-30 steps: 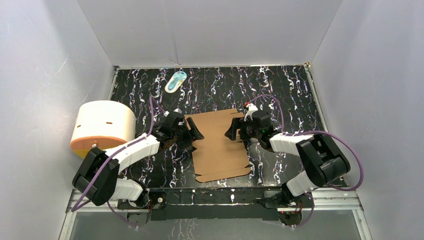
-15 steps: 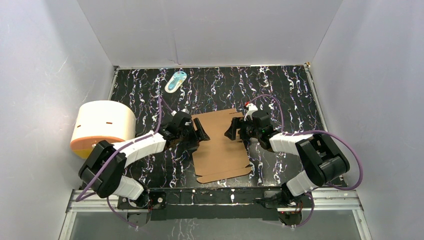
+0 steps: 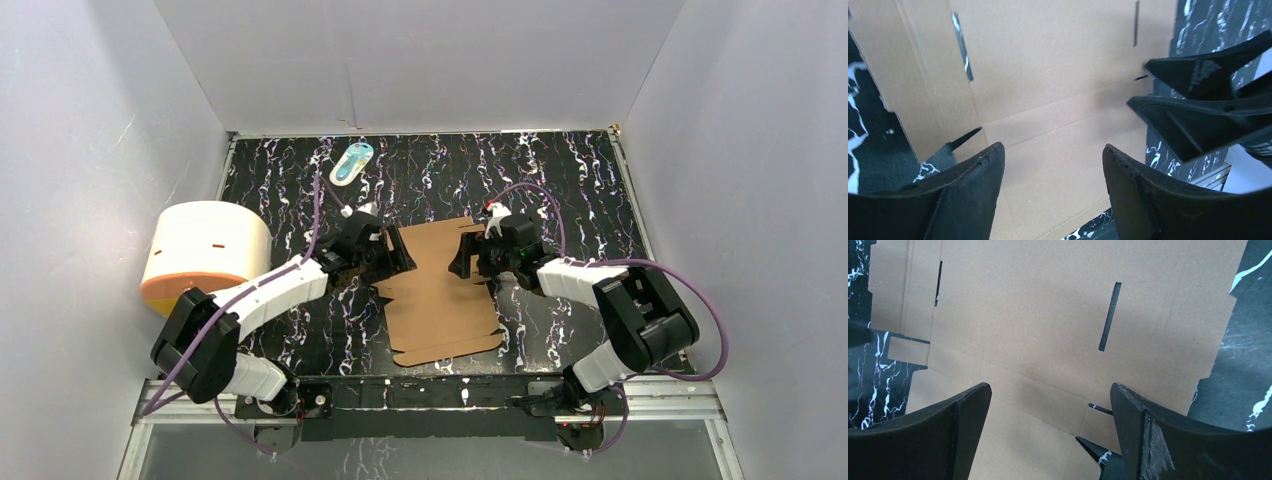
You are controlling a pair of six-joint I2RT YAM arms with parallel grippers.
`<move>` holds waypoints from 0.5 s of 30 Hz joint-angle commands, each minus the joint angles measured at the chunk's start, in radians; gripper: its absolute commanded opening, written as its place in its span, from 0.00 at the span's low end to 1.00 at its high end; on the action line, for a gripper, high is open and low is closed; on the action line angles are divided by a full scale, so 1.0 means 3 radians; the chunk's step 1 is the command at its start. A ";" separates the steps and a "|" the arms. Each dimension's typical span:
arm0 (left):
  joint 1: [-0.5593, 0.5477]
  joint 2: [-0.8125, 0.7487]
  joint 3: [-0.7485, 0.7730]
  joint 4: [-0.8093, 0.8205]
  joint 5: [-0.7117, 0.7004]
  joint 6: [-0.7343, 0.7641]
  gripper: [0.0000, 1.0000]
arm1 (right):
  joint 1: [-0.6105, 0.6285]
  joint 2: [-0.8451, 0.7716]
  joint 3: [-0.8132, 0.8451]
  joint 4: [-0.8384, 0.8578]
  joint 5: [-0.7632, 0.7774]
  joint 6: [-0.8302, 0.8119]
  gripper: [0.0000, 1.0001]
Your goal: Fold the paper box
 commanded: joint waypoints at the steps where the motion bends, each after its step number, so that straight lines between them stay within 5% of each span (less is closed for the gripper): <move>1: 0.0106 -0.0175 0.0326 -0.0288 -0.0259 0.0360 0.69 | 0.0007 -0.0134 0.0335 -0.0330 0.0095 -0.0160 0.98; 15: 0.0539 0.0720 0.0921 0.0077 0.0550 0.0563 0.72 | -0.0362 0.0415 0.1374 -0.0820 0.0299 -0.0339 0.95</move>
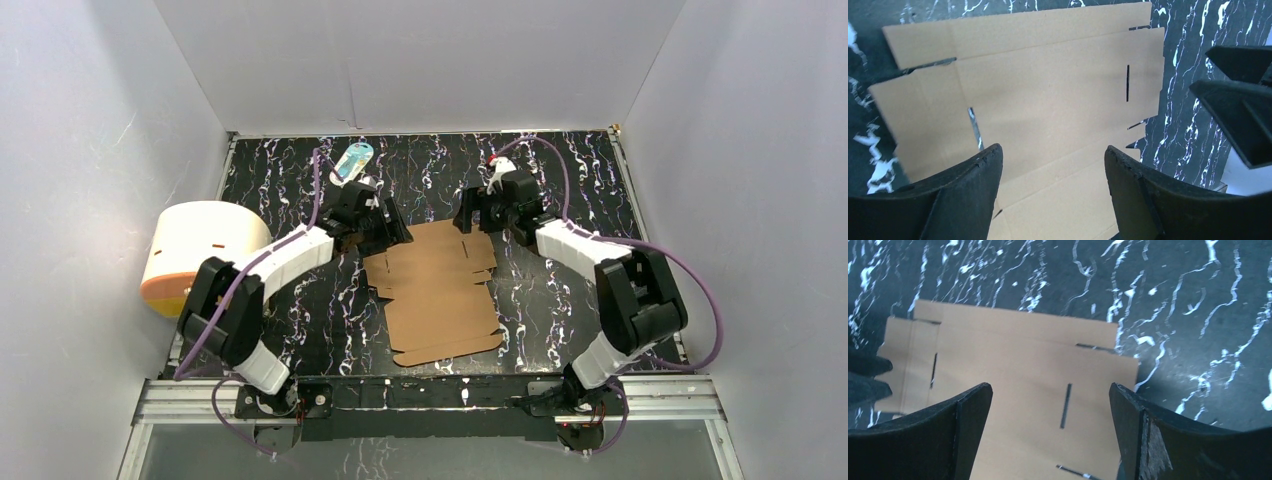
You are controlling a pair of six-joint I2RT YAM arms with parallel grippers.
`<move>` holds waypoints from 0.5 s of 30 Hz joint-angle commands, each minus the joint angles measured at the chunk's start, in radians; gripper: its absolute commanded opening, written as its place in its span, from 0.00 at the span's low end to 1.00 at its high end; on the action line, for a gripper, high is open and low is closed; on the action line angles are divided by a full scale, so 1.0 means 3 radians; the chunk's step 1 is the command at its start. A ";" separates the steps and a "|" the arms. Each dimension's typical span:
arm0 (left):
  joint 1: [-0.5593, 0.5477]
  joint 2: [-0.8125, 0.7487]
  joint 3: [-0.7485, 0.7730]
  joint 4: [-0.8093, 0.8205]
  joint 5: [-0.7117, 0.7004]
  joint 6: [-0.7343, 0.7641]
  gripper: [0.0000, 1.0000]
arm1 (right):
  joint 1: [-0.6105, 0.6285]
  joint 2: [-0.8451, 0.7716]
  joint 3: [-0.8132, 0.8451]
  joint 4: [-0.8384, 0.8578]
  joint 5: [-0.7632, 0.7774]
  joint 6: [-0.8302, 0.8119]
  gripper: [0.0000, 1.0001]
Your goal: Fold the paper box
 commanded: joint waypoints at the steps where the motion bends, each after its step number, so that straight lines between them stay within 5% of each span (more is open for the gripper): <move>1: 0.0075 0.0303 0.0293 0.0172 0.0346 0.0083 0.72 | -0.0228 0.0264 0.0280 -0.0077 -0.0109 0.0006 0.94; 7: 0.0122 0.0809 0.0651 0.0224 0.0521 0.0143 0.71 | -0.0512 0.0627 0.0458 0.0150 -0.0611 0.0228 0.82; 15: 0.0161 0.1231 0.0904 0.0187 0.0588 0.0216 0.69 | -0.0572 0.1010 0.0635 0.0285 -0.0879 0.0280 0.77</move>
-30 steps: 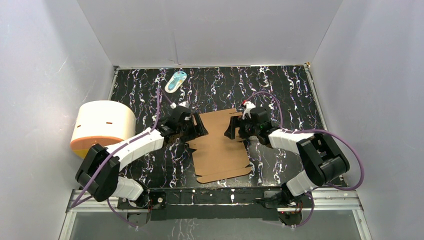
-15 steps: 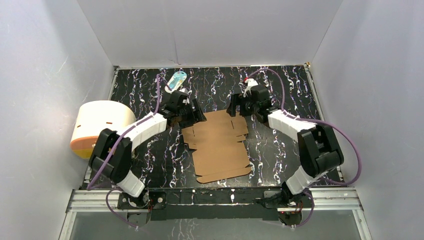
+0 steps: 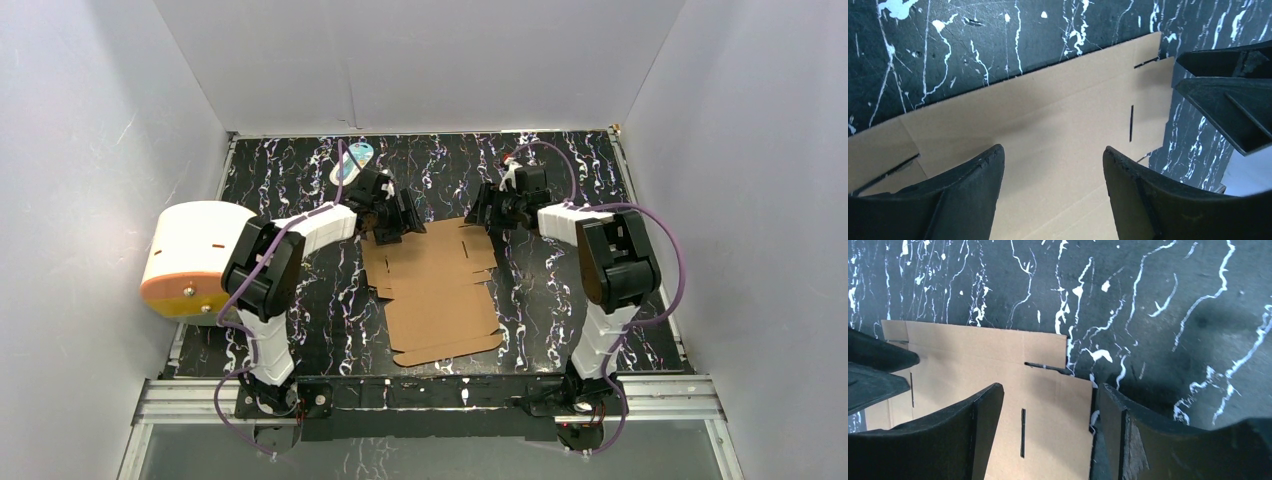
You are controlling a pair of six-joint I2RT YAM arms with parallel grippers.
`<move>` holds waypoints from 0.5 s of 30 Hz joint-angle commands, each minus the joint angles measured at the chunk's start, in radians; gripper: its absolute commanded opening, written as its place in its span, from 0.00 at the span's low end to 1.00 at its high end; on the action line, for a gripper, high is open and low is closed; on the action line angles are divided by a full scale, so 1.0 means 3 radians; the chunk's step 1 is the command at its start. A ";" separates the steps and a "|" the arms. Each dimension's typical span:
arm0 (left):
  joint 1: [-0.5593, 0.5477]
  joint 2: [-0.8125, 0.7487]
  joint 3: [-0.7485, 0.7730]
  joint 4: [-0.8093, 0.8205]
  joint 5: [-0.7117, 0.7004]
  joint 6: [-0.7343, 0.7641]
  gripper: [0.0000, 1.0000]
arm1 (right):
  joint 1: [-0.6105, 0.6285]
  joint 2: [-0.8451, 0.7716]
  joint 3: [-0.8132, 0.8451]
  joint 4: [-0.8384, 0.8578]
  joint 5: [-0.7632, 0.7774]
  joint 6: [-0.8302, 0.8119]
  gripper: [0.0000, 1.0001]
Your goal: Fold the paper box
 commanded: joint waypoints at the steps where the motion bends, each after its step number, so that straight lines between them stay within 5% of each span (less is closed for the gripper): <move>1: 0.0035 0.0122 0.0191 -0.0035 0.0136 0.0096 0.69 | -0.0005 0.0127 0.0246 0.0240 -0.0264 0.0058 0.77; 15: 0.0046 0.0255 0.0240 -0.0184 0.0147 0.0246 0.68 | -0.0001 0.0476 0.0492 0.0253 -0.0518 0.0006 0.75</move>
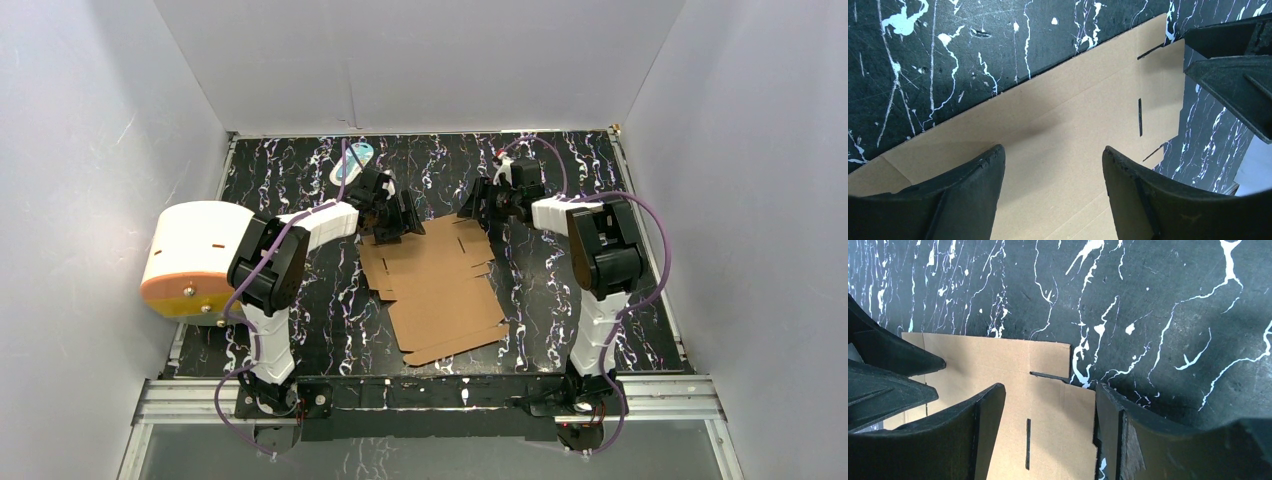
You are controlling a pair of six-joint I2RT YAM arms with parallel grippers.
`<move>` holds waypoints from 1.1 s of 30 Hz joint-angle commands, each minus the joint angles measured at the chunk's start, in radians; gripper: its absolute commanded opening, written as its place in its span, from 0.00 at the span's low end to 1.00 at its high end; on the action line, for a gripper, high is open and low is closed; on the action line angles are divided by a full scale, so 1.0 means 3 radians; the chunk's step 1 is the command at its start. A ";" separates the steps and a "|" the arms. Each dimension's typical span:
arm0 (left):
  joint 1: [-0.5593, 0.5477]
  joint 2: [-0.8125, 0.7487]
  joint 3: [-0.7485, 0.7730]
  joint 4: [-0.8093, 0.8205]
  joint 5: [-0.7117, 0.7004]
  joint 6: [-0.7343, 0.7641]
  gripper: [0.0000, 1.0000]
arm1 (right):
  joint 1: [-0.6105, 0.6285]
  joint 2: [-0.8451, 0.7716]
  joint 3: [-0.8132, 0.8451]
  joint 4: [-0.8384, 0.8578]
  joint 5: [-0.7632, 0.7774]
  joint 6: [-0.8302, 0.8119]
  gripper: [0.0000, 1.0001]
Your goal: Fold the paper box
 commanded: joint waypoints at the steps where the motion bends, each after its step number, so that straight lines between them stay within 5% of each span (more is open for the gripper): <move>1: 0.0010 0.0010 0.0072 -0.0129 0.0072 0.0091 0.68 | -0.0002 0.0043 0.0168 0.0092 -0.0083 -0.0063 0.75; 13: 0.0010 0.0021 0.0025 -0.0146 0.0071 0.0140 0.68 | 0.0000 -0.0092 0.0103 -0.0158 0.0288 -0.0334 0.75; 33: -0.0003 -0.0085 -0.0195 -0.0157 0.0198 0.0213 0.69 | 0.0112 -0.0757 -0.0767 -0.0262 -0.0155 -0.0262 0.36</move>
